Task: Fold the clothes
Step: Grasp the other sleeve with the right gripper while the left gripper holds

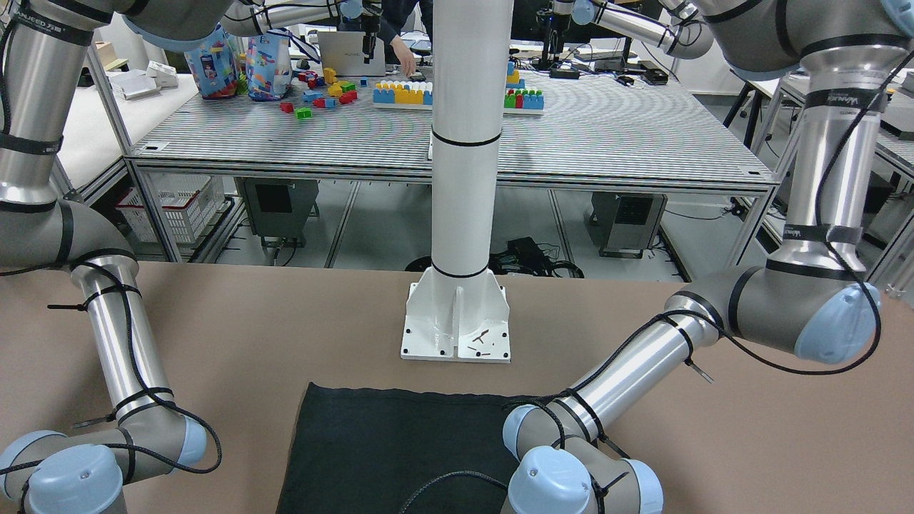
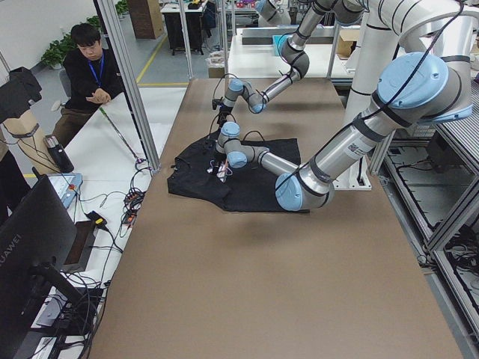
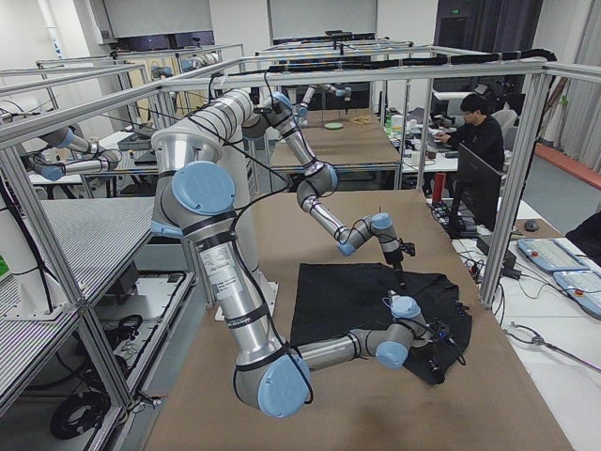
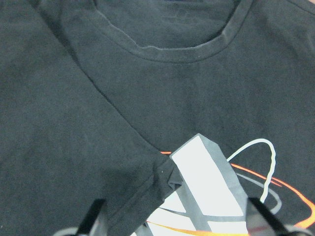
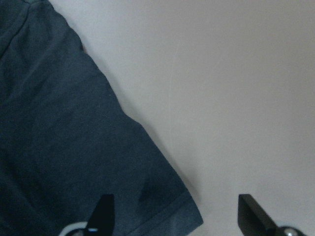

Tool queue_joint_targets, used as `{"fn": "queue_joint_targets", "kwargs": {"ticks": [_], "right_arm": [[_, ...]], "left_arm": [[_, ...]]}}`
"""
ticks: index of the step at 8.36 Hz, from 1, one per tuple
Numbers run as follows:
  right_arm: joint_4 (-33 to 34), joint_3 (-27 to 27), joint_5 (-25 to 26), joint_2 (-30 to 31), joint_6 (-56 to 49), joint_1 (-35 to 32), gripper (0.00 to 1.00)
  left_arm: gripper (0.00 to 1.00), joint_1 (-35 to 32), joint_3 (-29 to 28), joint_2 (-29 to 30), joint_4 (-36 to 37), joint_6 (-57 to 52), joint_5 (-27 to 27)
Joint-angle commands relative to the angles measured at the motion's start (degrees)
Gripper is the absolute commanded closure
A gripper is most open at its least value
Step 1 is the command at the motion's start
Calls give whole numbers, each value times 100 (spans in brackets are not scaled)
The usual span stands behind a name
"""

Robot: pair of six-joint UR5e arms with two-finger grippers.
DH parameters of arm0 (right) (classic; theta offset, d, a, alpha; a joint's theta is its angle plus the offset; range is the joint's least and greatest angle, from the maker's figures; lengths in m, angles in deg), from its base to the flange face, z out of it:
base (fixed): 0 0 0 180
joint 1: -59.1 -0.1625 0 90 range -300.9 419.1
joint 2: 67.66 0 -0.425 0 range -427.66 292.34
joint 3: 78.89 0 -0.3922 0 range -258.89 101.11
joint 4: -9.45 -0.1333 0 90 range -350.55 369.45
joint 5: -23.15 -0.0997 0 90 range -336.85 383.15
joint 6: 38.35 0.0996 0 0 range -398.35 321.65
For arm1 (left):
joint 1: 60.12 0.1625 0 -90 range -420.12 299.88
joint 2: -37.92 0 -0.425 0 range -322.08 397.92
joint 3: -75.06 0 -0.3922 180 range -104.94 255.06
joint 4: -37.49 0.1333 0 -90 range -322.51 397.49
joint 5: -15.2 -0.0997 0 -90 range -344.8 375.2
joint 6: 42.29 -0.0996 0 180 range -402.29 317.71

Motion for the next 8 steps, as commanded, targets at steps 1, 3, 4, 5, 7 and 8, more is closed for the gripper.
{"fn": "queue_joint_targets", "kwargs": {"ticks": [1,3,4,5,7,8], "right_arm": [[-550,76,-40,209,725,2,14],[-851,85,4,369,1148,20,15],[-860,76,83,360,1324,115,21],[-860,85,188,351,1352,142,29],[-851,94,233,325,1396,152,29],[-851,102,329,316,1414,178,30]], "left_arm": [[0,25,0,-10,8,-5,-31],[0,104,0,-10,-1,4,-215],[0,121,0,-10,-1,-5,-216],[0,121,0,-18,-1,4,-216],[0,121,0,-18,-1,-5,-225],[0,121,0,-18,-1,-5,-216]]}}
